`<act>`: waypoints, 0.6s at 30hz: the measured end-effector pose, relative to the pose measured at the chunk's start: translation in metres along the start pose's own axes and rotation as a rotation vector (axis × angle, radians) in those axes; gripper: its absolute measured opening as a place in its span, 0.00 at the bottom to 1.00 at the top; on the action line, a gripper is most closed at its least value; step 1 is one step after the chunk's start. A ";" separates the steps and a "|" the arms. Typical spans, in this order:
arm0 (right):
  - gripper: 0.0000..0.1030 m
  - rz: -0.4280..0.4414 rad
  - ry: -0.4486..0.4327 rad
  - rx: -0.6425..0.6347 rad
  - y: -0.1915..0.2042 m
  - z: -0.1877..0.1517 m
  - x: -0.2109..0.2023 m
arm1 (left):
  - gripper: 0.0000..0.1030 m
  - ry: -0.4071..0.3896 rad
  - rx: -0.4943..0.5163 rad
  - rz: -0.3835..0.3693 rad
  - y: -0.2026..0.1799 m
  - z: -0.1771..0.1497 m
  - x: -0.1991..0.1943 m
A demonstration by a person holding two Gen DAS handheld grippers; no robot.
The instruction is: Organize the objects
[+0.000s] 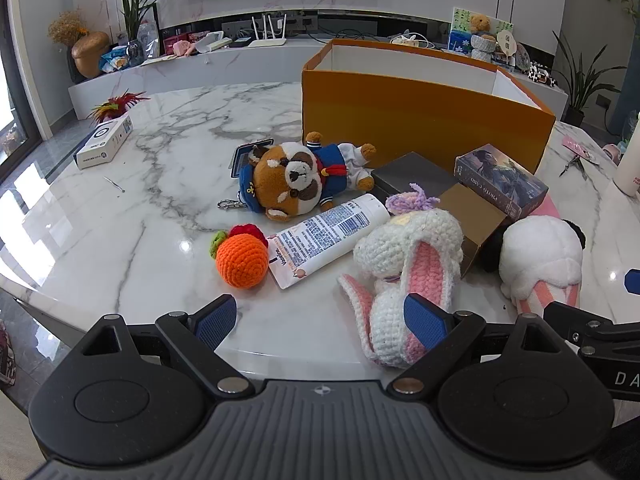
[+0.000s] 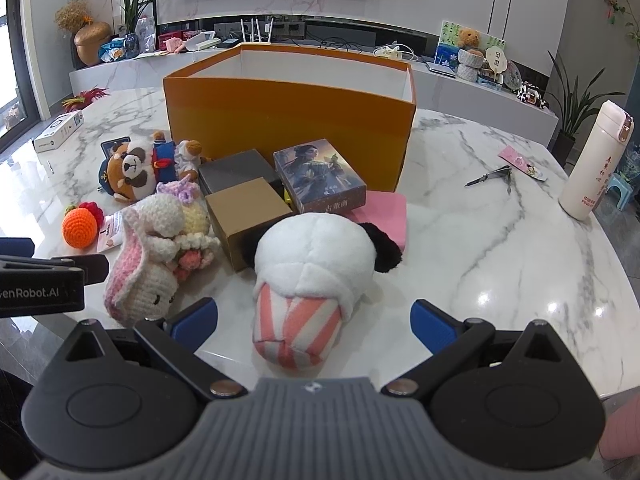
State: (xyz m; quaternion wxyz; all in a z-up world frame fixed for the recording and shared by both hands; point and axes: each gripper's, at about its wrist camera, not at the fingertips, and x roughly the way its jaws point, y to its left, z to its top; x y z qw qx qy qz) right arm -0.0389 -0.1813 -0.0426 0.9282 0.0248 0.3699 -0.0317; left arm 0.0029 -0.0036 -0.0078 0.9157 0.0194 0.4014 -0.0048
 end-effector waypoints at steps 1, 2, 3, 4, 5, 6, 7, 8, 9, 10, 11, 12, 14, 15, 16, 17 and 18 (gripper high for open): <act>0.99 0.000 0.000 0.000 0.000 0.000 0.000 | 1.00 0.000 0.001 0.000 0.000 0.000 0.000; 0.99 0.000 0.000 0.000 0.000 0.000 0.000 | 1.00 0.000 0.001 -0.001 0.000 0.000 0.000; 0.99 0.000 0.000 0.000 0.000 0.000 0.000 | 1.00 0.000 0.000 0.000 0.000 0.000 0.000; 0.99 -0.001 -0.001 0.000 0.000 0.000 0.000 | 1.00 -0.001 0.001 -0.001 0.000 0.000 0.000; 0.99 -0.001 -0.001 0.001 0.000 0.000 0.000 | 1.00 -0.001 0.001 -0.001 0.000 0.000 0.000; 0.99 -0.001 0.000 0.000 0.000 0.000 0.000 | 1.00 -0.001 0.001 -0.001 0.000 0.000 0.000; 0.99 -0.001 0.000 0.001 0.000 0.000 0.000 | 1.00 -0.001 0.002 -0.001 0.000 0.000 0.000; 0.99 -0.001 0.000 0.002 0.000 -0.001 0.000 | 1.00 0.000 0.001 -0.001 0.000 0.000 0.000; 0.99 -0.001 0.000 0.003 -0.001 -0.001 0.001 | 1.00 0.000 0.001 -0.001 0.000 0.000 0.000; 0.99 -0.002 0.000 0.003 -0.001 -0.002 0.001 | 1.00 -0.001 0.001 -0.001 0.000 0.000 0.000; 0.99 -0.002 0.000 0.003 -0.001 -0.002 0.001 | 1.00 -0.001 0.001 -0.001 0.000 0.000 0.000; 0.99 -0.002 0.000 0.002 -0.001 -0.002 0.001 | 1.00 -0.002 0.002 -0.001 -0.001 0.000 0.000; 0.99 -0.002 0.000 0.002 -0.001 -0.002 0.001 | 1.00 -0.003 0.004 -0.002 -0.001 0.001 0.000; 0.99 -0.002 0.000 0.002 -0.001 -0.002 0.001 | 1.00 -0.003 0.004 -0.003 -0.001 0.001 0.000; 0.99 -0.002 0.000 0.002 -0.001 -0.002 0.001 | 1.00 -0.003 0.005 -0.003 -0.002 0.001 0.000; 0.99 -0.002 0.000 0.002 -0.001 -0.002 0.001 | 1.00 -0.002 0.006 -0.003 -0.002 0.001 0.000; 0.99 -0.002 0.000 0.003 -0.002 -0.002 0.001 | 1.00 -0.002 0.007 -0.003 -0.002 0.001 -0.001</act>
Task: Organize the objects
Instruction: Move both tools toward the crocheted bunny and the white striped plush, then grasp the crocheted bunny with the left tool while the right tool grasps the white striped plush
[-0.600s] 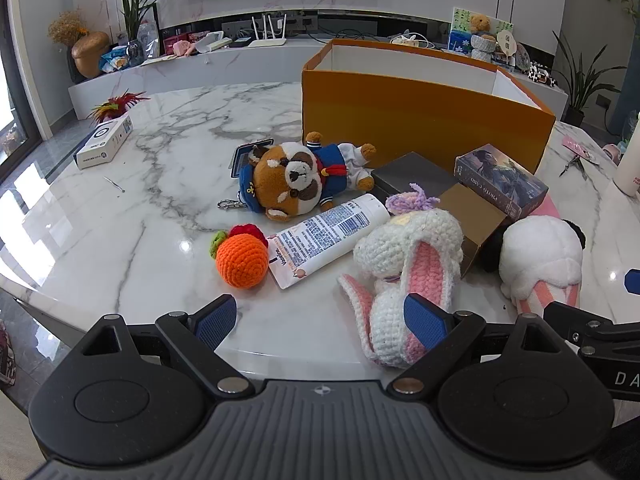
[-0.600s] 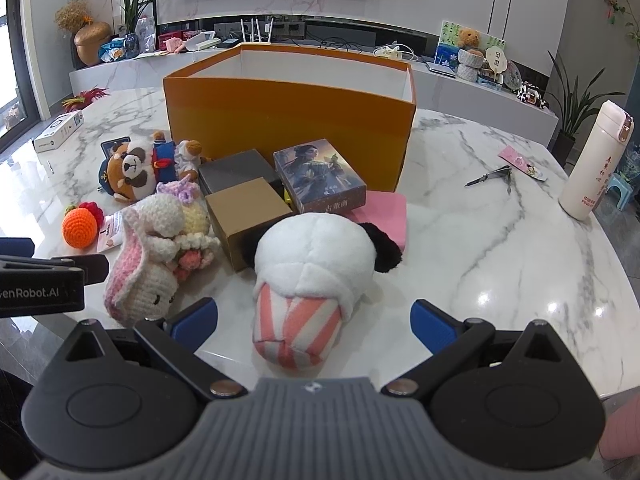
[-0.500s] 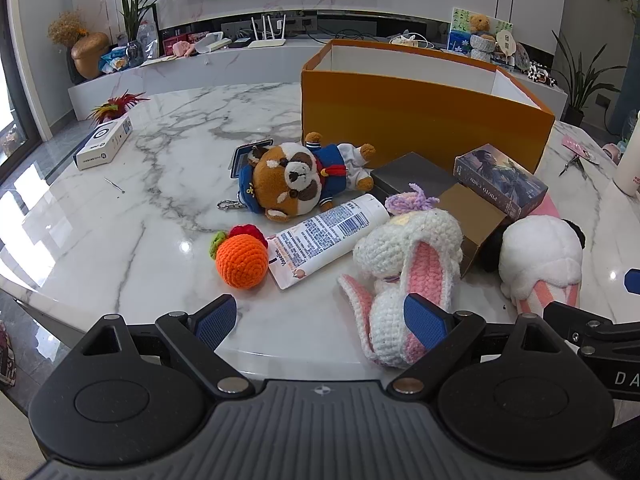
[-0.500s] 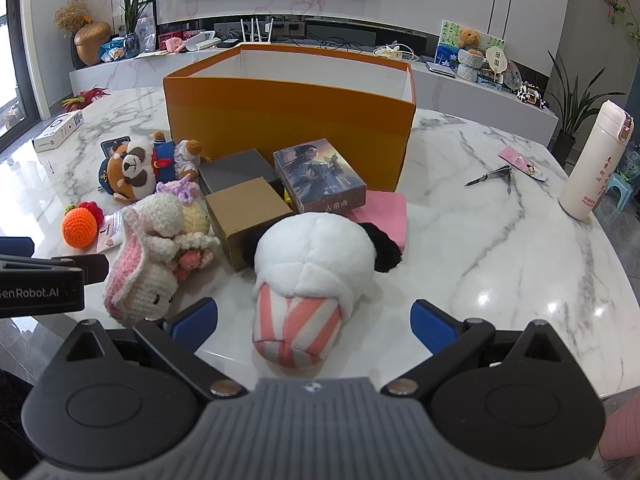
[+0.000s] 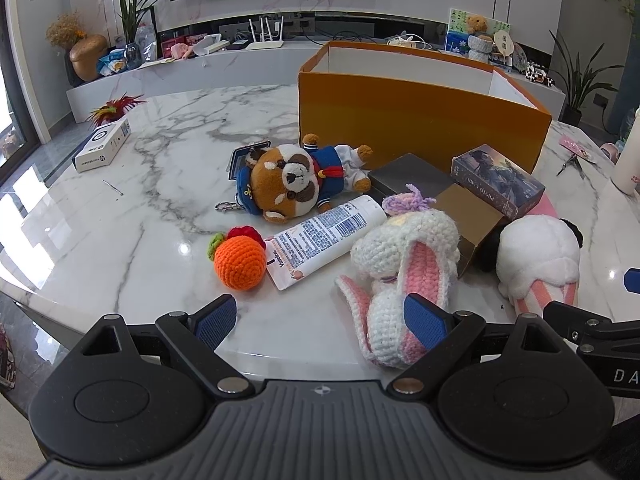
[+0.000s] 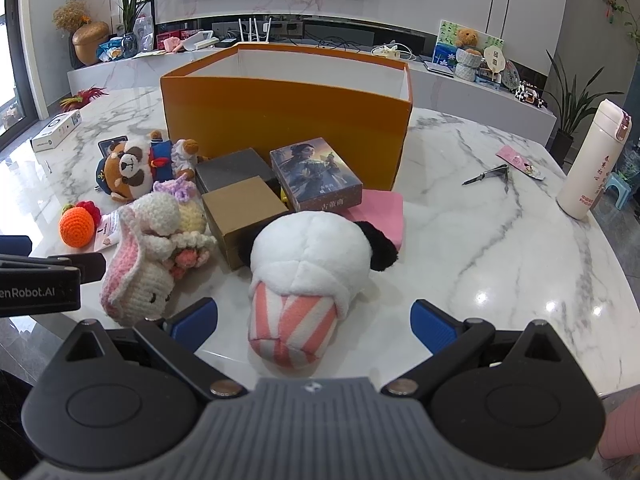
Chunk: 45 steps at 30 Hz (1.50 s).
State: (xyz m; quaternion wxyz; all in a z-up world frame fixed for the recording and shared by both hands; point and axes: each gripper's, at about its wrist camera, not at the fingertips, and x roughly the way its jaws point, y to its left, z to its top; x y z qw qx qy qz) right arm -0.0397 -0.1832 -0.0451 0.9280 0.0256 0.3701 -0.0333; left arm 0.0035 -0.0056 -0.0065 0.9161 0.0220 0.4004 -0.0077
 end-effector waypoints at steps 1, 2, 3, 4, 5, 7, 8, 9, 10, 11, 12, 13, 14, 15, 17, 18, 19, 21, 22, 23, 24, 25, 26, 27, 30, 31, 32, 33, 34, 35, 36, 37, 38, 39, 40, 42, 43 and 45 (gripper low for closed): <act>0.99 0.000 0.000 0.000 0.000 0.000 0.000 | 1.00 -0.001 0.002 0.000 -0.001 0.000 0.000; 0.99 0.000 0.000 0.000 0.000 0.000 0.000 | 1.00 -0.002 0.003 -0.001 -0.001 0.001 -0.001; 0.99 0.000 0.000 0.000 0.000 0.000 0.000 | 1.00 -0.004 0.004 -0.002 -0.002 0.001 -0.001; 0.99 0.000 0.000 0.000 0.000 -0.001 0.000 | 1.00 -0.004 0.004 -0.002 -0.002 0.001 -0.001; 0.99 0.000 0.000 0.000 0.000 0.000 0.000 | 1.00 -0.003 0.004 -0.003 -0.002 0.001 -0.001; 0.99 -0.001 0.000 0.000 -0.001 -0.001 0.000 | 1.00 -0.004 0.006 -0.003 -0.002 0.001 -0.001; 0.99 -0.001 0.001 0.000 -0.002 -0.001 0.000 | 1.00 -0.004 0.006 -0.003 -0.002 0.000 -0.002; 0.99 0.000 0.001 0.000 -0.001 -0.001 0.000 | 1.00 -0.004 0.007 -0.003 -0.003 0.001 -0.002; 0.99 0.000 0.001 0.000 -0.001 -0.001 0.000 | 1.00 -0.005 0.007 -0.004 -0.003 0.001 -0.002; 0.99 -0.001 0.002 0.000 -0.002 -0.001 0.001 | 1.00 -0.004 0.006 -0.004 -0.003 0.001 -0.002; 0.99 -0.001 0.003 0.000 -0.003 -0.003 0.001 | 1.00 -0.004 0.005 -0.004 -0.003 0.001 -0.001; 0.99 -0.003 0.008 0.001 -0.004 -0.004 0.003 | 1.00 -0.003 0.005 -0.004 -0.003 0.000 -0.001; 0.99 -0.005 0.015 0.001 -0.006 -0.006 0.004 | 1.00 -0.003 0.004 -0.006 -0.002 -0.001 -0.001; 0.99 -0.008 0.025 0.002 -0.007 -0.007 0.007 | 1.00 -0.003 0.004 -0.009 -0.002 -0.001 0.000; 0.99 -0.017 0.040 0.007 -0.010 -0.007 0.012 | 1.00 -0.001 0.005 -0.013 -0.003 -0.001 0.002; 0.99 -0.023 0.045 0.011 -0.011 -0.006 0.015 | 1.00 0.001 0.005 -0.014 -0.003 -0.001 0.005; 0.99 -0.027 0.047 0.014 -0.012 -0.005 0.017 | 1.00 -0.001 0.001 -0.017 -0.002 -0.001 0.007; 0.99 -0.024 0.050 0.014 -0.012 -0.002 0.021 | 1.00 -0.005 -0.012 -0.035 -0.002 0.000 0.010; 0.99 -0.017 0.050 0.011 -0.011 -0.001 0.023 | 1.00 -0.007 -0.016 -0.050 -0.003 0.001 0.012; 0.99 -0.011 0.051 0.006 -0.010 0.002 0.026 | 1.00 -0.009 -0.018 -0.065 -0.004 0.002 0.013; 0.99 -0.006 0.058 0.003 -0.010 0.003 0.029 | 1.00 -0.011 -0.017 -0.080 -0.005 0.002 0.013; 0.99 -0.005 0.066 0.002 -0.010 0.005 0.032 | 1.00 -0.012 -0.010 -0.097 -0.007 0.002 0.013; 0.99 -0.004 0.075 0.004 -0.011 0.006 0.035 | 1.00 -0.013 0.000 -0.113 -0.010 0.002 0.013; 0.99 -0.004 0.086 0.011 -0.012 0.006 0.038 | 1.00 -0.015 0.013 -0.127 -0.013 0.002 0.014; 0.99 0.021 0.116 0.061 -0.019 0.006 0.045 | 1.00 -0.014 0.039 -0.155 -0.024 0.004 0.023; 0.99 0.018 0.127 0.081 -0.021 0.006 0.047 | 1.00 -0.015 0.034 -0.167 -0.026 0.005 0.026; 0.99 0.016 0.136 0.101 -0.024 0.006 0.049 | 1.00 -0.010 0.024 -0.183 -0.027 0.006 0.030; 0.99 0.019 0.141 0.117 -0.027 0.006 0.051 | 1.00 0.004 0.013 -0.200 -0.026 0.007 0.033; 0.99 0.028 0.144 0.132 -0.030 0.006 0.052 | 1.00 0.021 -0.005 -0.215 -0.025 0.007 0.038; 0.99 0.040 0.147 0.144 -0.032 0.006 0.054 | 1.00 0.036 -0.026 -0.226 -0.023 0.007 0.041; 0.99 0.051 0.152 0.154 -0.034 0.006 0.055 | 1.00 0.049 -0.050 -0.234 -0.021 0.005 0.045; 0.98 0.060 0.158 0.164 -0.035 0.006 0.057 | 1.00 0.061 -0.072 -0.240 -0.019 0.004 0.048; 0.96 0.066 0.162 0.168 -0.034 0.006 0.059 | 1.00 0.073 -0.091 -0.246 -0.017 0.002 0.051; 0.93 0.080 0.161 0.170 -0.034 0.007 0.059 | 1.00 0.087 -0.099 -0.239 -0.016 0.001 0.054; 0.84 0.097 0.160 0.171 -0.033 0.007 0.060 | 0.89 0.104 -0.096 -0.224 -0.017 0.000 0.058; 0.67 0.114 0.161 0.162 -0.029 0.008 0.063 | 0.73 0.090 -0.063 -0.203 -0.019 -0.004 0.059; 0.58 0.116 0.162 0.155 -0.027 0.008 0.064 | 0.66 0.085 -0.041 -0.196 -0.021 -0.005 0.060; 0.56 0.116 0.165 0.145 -0.026 0.008 0.065 | 0.65 0.075 -0.007 -0.181 -0.025 -0.007 0.060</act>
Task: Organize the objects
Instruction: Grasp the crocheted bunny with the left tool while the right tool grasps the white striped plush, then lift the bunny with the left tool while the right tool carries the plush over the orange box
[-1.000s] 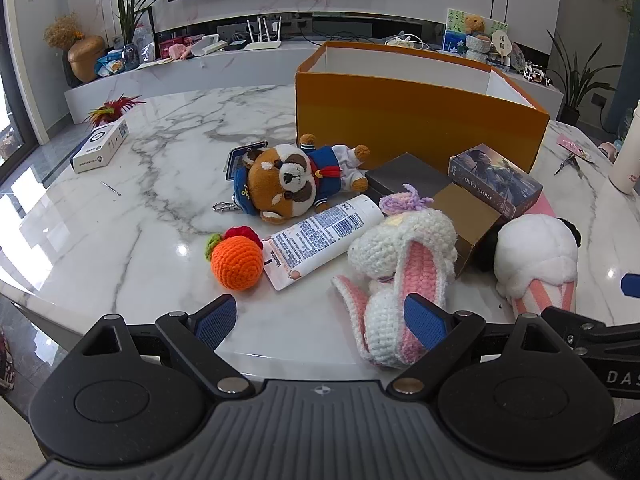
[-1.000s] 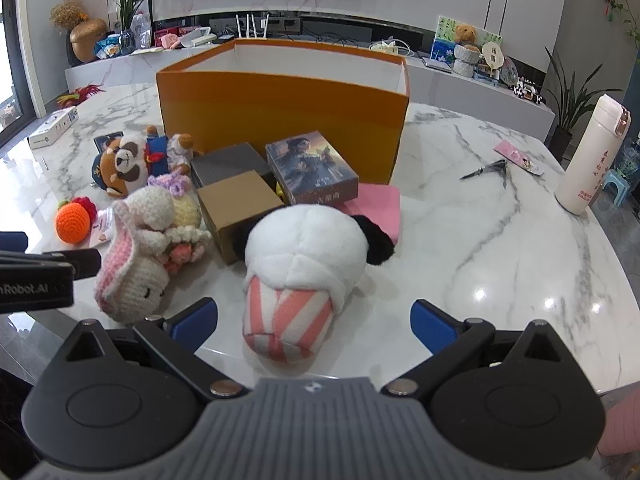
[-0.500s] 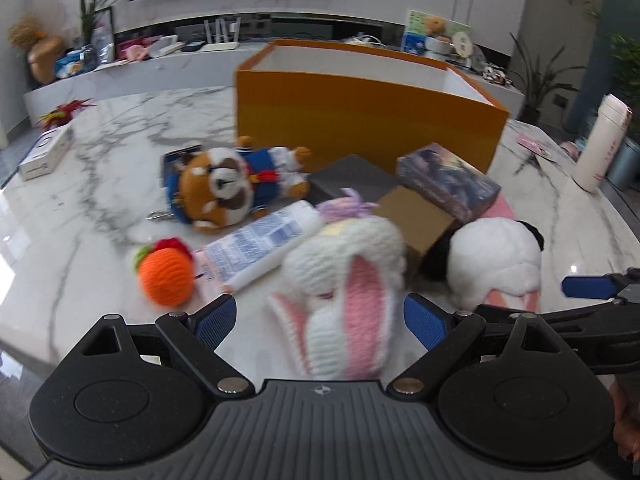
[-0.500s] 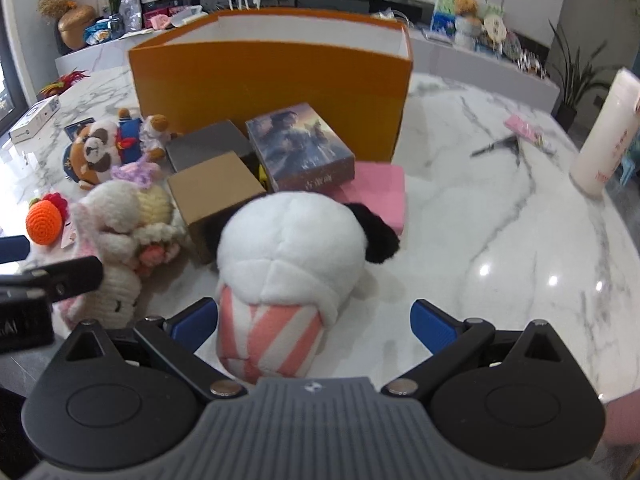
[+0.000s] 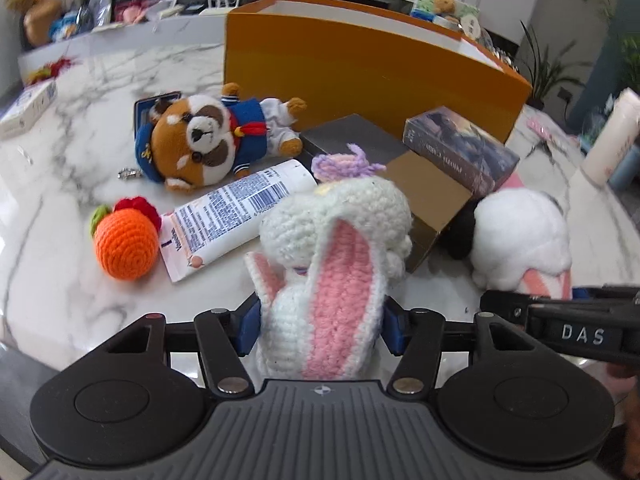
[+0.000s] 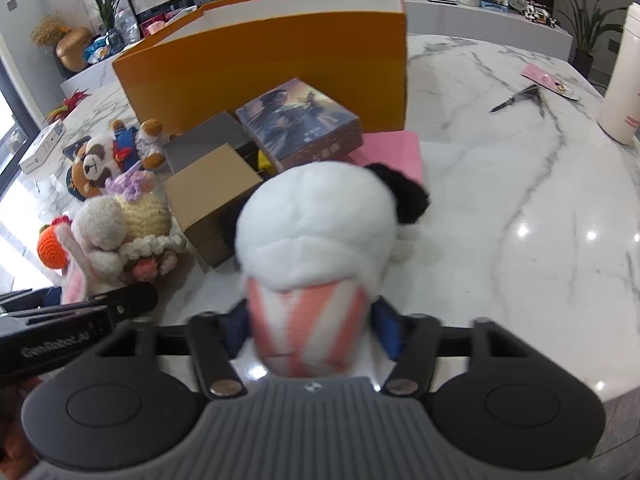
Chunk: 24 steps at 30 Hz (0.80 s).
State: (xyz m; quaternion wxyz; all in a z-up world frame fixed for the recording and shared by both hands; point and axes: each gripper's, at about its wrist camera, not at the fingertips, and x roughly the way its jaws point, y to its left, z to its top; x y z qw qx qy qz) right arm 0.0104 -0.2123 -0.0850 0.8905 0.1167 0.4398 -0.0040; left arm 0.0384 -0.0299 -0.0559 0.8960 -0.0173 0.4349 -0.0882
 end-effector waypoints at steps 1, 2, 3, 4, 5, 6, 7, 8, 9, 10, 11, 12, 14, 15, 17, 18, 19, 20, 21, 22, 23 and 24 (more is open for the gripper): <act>0.55 0.002 -0.001 -0.002 0.000 0.000 -0.001 | 0.63 -0.004 0.006 0.003 -0.001 -0.001 0.000; 0.55 0.007 -0.005 0.000 -0.002 -0.001 -0.001 | 0.61 -0.007 0.009 0.004 -0.002 -0.001 -0.002; 0.55 0.014 -0.008 0.002 -0.003 -0.001 -0.002 | 0.60 -0.008 0.011 0.002 -0.002 -0.001 -0.002; 0.54 0.020 -0.009 0.006 -0.004 -0.001 -0.003 | 0.59 -0.008 0.010 -0.001 -0.001 -0.002 -0.004; 0.53 0.027 -0.012 0.009 -0.005 -0.001 -0.004 | 0.57 -0.005 0.006 -0.007 -0.002 -0.001 -0.005; 0.53 0.036 -0.014 0.010 -0.006 -0.002 -0.005 | 0.56 -0.002 0.001 -0.013 -0.002 0.000 -0.007; 0.53 0.046 -0.016 0.008 -0.006 -0.003 -0.007 | 0.56 -0.003 -0.009 -0.022 -0.001 0.000 -0.009; 0.53 0.055 -0.023 0.005 -0.007 -0.004 -0.009 | 0.56 -0.004 -0.020 -0.035 0.000 0.000 -0.011; 0.53 0.057 -0.029 0.002 -0.007 -0.005 -0.011 | 0.56 -0.007 -0.029 -0.046 0.000 0.000 -0.012; 0.53 0.055 -0.031 -0.003 -0.006 -0.006 -0.011 | 0.56 -0.007 -0.033 -0.052 0.001 0.000 -0.013; 0.53 0.051 -0.030 -0.005 -0.006 -0.006 -0.011 | 0.56 -0.007 -0.033 -0.050 0.000 -0.001 -0.014; 0.53 0.049 -0.029 -0.002 -0.006 -0.007 -0.011 | 0.56 -0.008 -0.030 -0.046 0.000 0.000 -0.015; 0.53 0.061 -0.038 0.006 -0.007 -0.007 -0.014 | 0.55 -0.014 -0.026 -0.044 -0.001 -0.001 -0.018; 0.53 0.067 -0.044 0.009 -0.008 -0.008 -0.016 | 0.55 -0.020 -0.025 -0.047 -0.001 -0.002 -0.020; 0.53 0.074 -0.057 0.007 -0.008 -0.009 -0.022 | 0.56 -0.032 -0.014 -0.054 -0.003 -0.003 -0.026; 0.53 0.076 -0.063 0.008 -0.009 -0.010 -0.025 | 0.55 -0.041 -0.010 -0.057 -0.003 -0.003 -0.029; 0.53 0.080 -0.067 0.011 -0.010 -0.011 -0.028 | 0.56 -0.051 -0.008 -0.059 -0.003 -0.004 -0.033; 0.53 0.087 -0.071 0.017 -0.012 -0.013 -0.031 | 0.56 -0.060 -0.006 -0.063 -0.003 -0.004 -0.037; 0.53 0.095 -0.076 0.024 -0.015 -0.014 -0.035 | 0.56 -0.070 -0.005 -0.070 -0.002 -0.004 -0.042; 0.53 0.104 -0.081 0.033 -0.017 -0.015 -0.039 | 0.55 -0.081 -0.008 -0.078 -0.001 -0.003 -0.046; 0.53 0.114 -0.088 0.042 -0.019 -0.016 -0.043 | 0.55 -0.090 -0.010 -0.082 0.000 -0.002 -0.051; 0.53 0.124 -0.097 0.049 -0.020 -0.017 -0.047 | 0.55 -0.101 -0.015 -0.084 0.001 0.000 -0.057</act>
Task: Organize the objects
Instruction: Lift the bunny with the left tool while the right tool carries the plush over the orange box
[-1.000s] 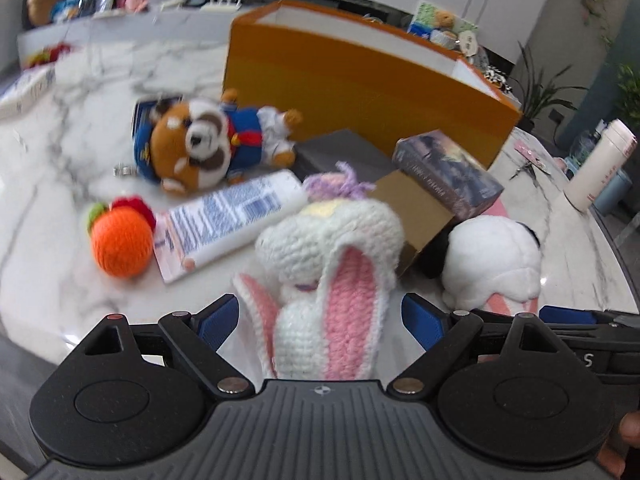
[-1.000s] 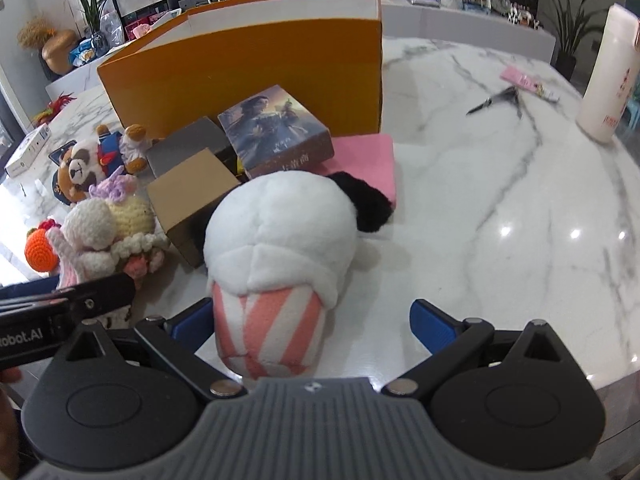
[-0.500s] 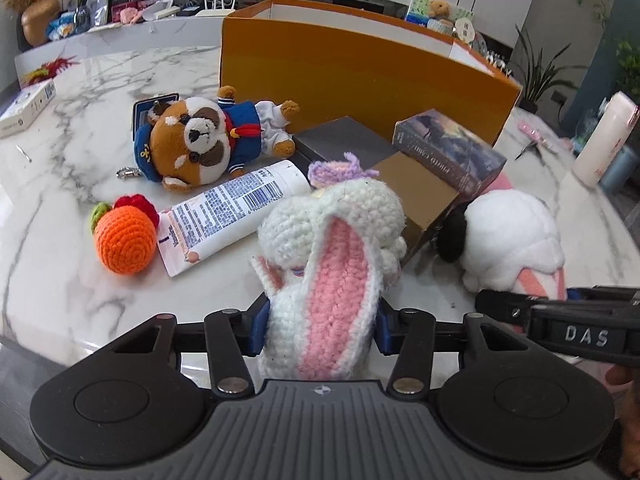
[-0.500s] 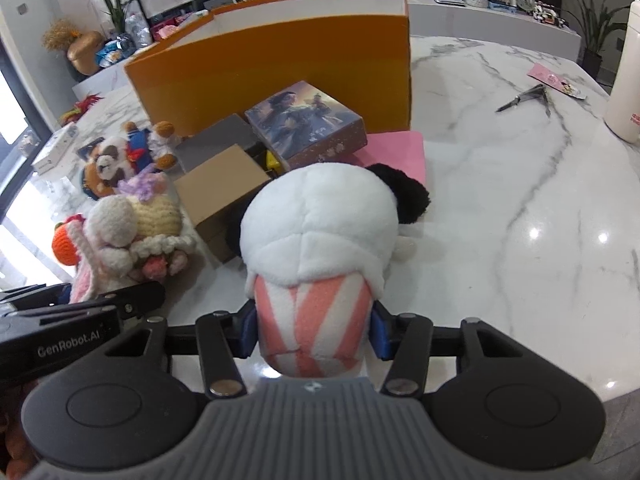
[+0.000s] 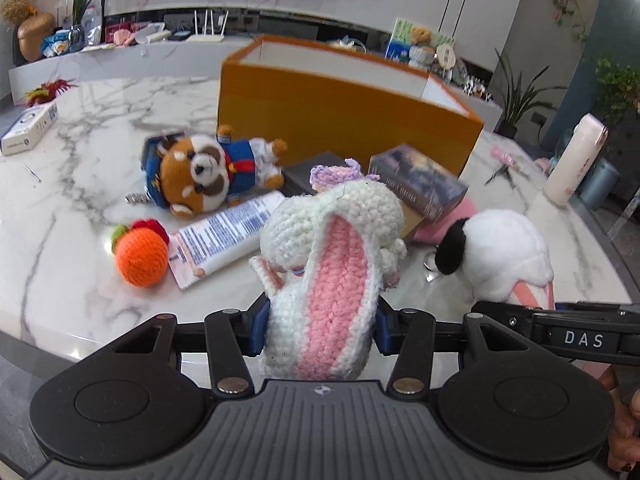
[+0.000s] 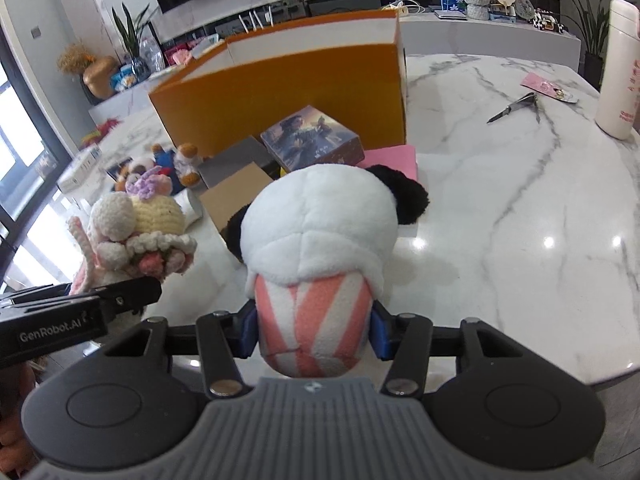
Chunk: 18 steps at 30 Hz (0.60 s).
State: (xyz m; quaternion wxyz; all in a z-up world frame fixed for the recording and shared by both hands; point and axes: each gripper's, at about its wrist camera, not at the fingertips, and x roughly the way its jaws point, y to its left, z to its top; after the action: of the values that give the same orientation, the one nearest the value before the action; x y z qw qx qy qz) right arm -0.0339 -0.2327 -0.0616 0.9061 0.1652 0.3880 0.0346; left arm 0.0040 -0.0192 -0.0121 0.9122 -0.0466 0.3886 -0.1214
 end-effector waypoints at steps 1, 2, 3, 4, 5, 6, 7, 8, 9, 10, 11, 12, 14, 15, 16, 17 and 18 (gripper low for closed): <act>0.53 0.007 -0.012 0.000 0.000 0.001 -0.005 | 0.55 -0.011 -0.006 -0.002 0.001 0.004 -0.006; 0.53 0.017 -0.029 -0.006 0.001 0.005 -0.012 | 0.55 -0.024 -0.012 -0.007 0.002 0.011 -0.012; 0.53 0.032 -0.047 -0.011 0.003 0.010 -0.018 | 0.55 -0.038 -0.015 -0.015 0.002 0.019 -0.018; 0.53 0.054 -0.065 -0.007 0.003 0.019 -0.025 | 0.55 -0.052 -0.017 -0.023 0.002 0.030 -0.024; 0.53 0.080 -0.081 -0.006 0.003 0.031 -0.031 | 0.55 -0.064 -0.015 -0.032 0.003 0.044 -0.029; 0.53 0.097 -0.095 -0.021 0.005 0.046 -0.037 | 0.55 -0.076 -0.005 -0.036 0.003 0.061 -0.033; 0.53 0.098 -0.110 -0.051 0.008 0.064 -0.042 | 0.55 -0.088 0.035 -0.034 0.001 0.080 -0.036; 0.53 0.089 -0.125 -0.084 0.012 0.084 -0.046 | 0.55 -0.104 0.053 -0.021 -0.001 0.101 -0.038; 0.53 0.079 -0.135 -0.113 0.016 0.106 -0.046 | 0.55 -0.118 0.074 -0.008 -0.004 0.123 -0.039; 0.53 0.073 -0.139 -0.136 0.019 0.129 -0.044 | 0.55 -0.126 0.094 0.003 -0.008 0.147 -0.038; 0.53 0.068 -0.140 -0.159 0.022 0.153 -0.040 | 0.55 -0.129 0.111 0.009 -0.012 0.171 -0.033; 0.53 0.058 -0.134 -0.186 0.025 0.176 -0.032 | 0.56 -0.129 0.129 0.011 -0.016 0.195 -0.026; 0.53 0.041 -0.102 -0.224 0.032 0.219 -0.008 | 0.56 -0.106 0.166 0.027 -0.027 0.236 0.000; 0.53 0.037 -0.079 -0.238 0.033 0.236 0.007 | 0.56 -0.087 0.182 0.038 -0.031 0.254 0.016; 0.53 0.031 -0.055 -0.258 0.036 0.251 0.024 | 0.56 -0.066 0.198 0.047 -0.036 0.267 0.033; 0.53 0.023 -0.031 -0.283 0.038 0.263 0.040 | 0.56 -0.042 0.216 0.056 -0.041 0.277 0.052; 0.53 0.017 -0.004 -0.302 0.040 0.272 0.058 | 0.56 -0.016 0.228 0.062 -0.044 0.284 0.070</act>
State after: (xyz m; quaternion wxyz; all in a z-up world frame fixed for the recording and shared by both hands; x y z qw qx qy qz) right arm 0.2033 -0.2580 0.0862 0.9210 0.0303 0.3753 0.0997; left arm 0.2479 -0.0822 0.1439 0.9180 0.0687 0.3662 -0.1360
